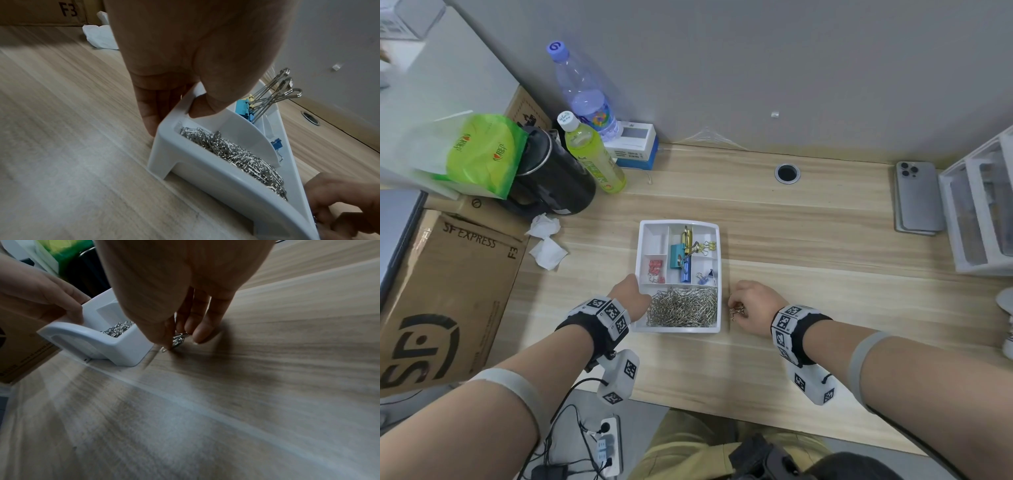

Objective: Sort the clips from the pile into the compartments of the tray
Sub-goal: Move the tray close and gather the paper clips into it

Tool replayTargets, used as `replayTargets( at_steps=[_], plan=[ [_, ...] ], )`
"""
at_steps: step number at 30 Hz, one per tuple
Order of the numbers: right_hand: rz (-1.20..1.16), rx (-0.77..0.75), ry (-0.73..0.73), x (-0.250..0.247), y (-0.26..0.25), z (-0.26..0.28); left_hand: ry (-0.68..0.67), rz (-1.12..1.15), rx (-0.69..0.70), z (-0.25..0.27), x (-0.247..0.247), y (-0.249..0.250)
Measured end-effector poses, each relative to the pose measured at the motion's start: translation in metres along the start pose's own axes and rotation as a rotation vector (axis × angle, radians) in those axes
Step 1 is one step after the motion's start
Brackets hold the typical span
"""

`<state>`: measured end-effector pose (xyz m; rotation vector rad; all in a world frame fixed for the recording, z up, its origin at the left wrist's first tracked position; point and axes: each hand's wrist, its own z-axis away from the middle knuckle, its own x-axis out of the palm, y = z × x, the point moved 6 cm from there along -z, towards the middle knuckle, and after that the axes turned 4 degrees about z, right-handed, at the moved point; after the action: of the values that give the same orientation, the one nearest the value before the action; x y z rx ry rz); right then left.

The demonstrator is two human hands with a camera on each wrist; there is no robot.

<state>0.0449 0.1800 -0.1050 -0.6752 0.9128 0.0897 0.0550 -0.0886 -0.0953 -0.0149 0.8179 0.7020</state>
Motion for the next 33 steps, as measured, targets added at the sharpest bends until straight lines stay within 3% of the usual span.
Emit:
replayTargets(
  at_steps=[13,18,23,33],
  plan=[
    [-0.012,-0.021,-0.02,0.0,0.002,-0.007,-0.007,-0.003,0.001,0.001,-0.002,0.001],
    [0.068,-0.042,0.046,-0.01,0.001,-0.011,-0.009,-0.024,-0.001,0.001,-0.001,0.0],
    [0.108,-0.035,-0.03,-0.011,0.004,-0.015,-0.016,-0.013,0.002,0.0,-0.001,-0.001],
    [0.09,-0.058,-0.043,-0.01,0.0,-0.012,-0.021,0.016,0.013,-0.004,-0.001,-0.002]
  ],
)
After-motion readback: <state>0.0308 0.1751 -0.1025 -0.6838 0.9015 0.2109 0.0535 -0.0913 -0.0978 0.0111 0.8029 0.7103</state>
